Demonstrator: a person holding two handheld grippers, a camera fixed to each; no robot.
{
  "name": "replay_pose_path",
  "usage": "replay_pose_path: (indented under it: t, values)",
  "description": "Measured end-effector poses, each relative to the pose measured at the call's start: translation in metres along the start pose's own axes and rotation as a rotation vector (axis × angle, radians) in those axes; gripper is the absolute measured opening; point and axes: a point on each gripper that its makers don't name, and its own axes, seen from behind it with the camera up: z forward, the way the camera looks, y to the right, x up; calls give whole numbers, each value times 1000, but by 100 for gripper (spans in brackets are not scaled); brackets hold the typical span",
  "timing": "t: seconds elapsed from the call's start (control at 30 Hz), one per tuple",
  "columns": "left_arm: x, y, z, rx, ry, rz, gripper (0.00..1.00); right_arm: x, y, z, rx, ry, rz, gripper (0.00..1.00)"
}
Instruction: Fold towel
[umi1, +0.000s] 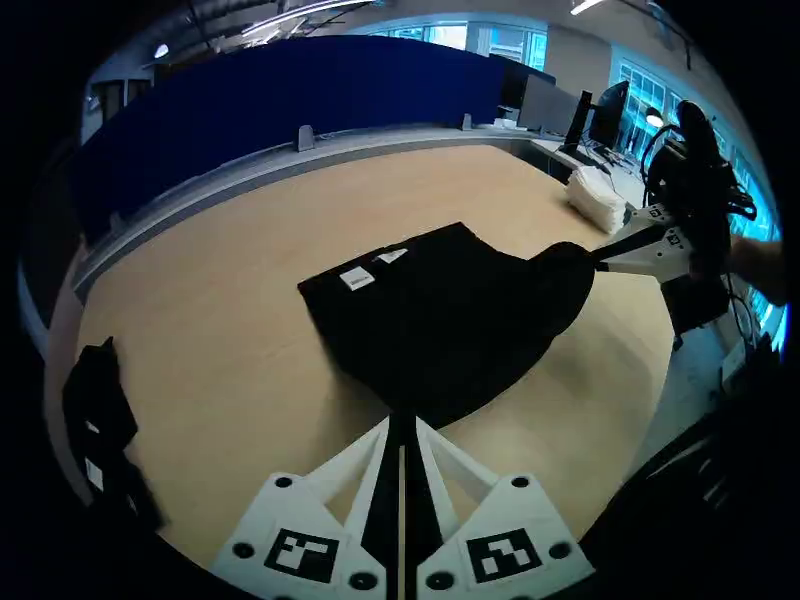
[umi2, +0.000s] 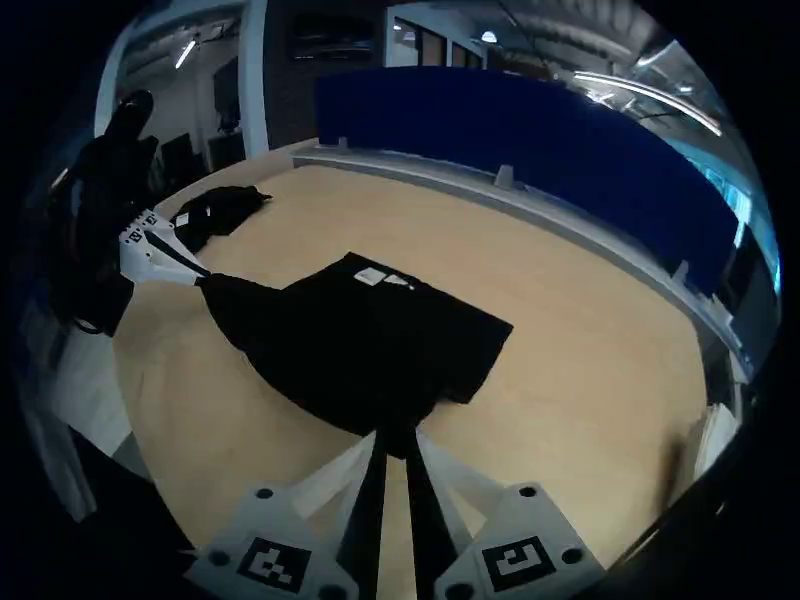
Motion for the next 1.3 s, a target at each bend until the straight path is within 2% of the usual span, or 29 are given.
replay_pose_path:
  t: [0.27,0.6,0.93,1.3]
  values:
    - [-5,8,-17,-7,-2,-38,3,-4,-8,-14,19,-22,-14,13]
    - [4,2,-10,-3,4,-60,3,0,-2,-9,20,-38,-16,13]
    - [29,-23,16,12,-3,-66,3,22,26,18,32,-42,-3,13]
    - [56,-53,57,12,-9,-69,3,44,64,61,17,-49,44,13]
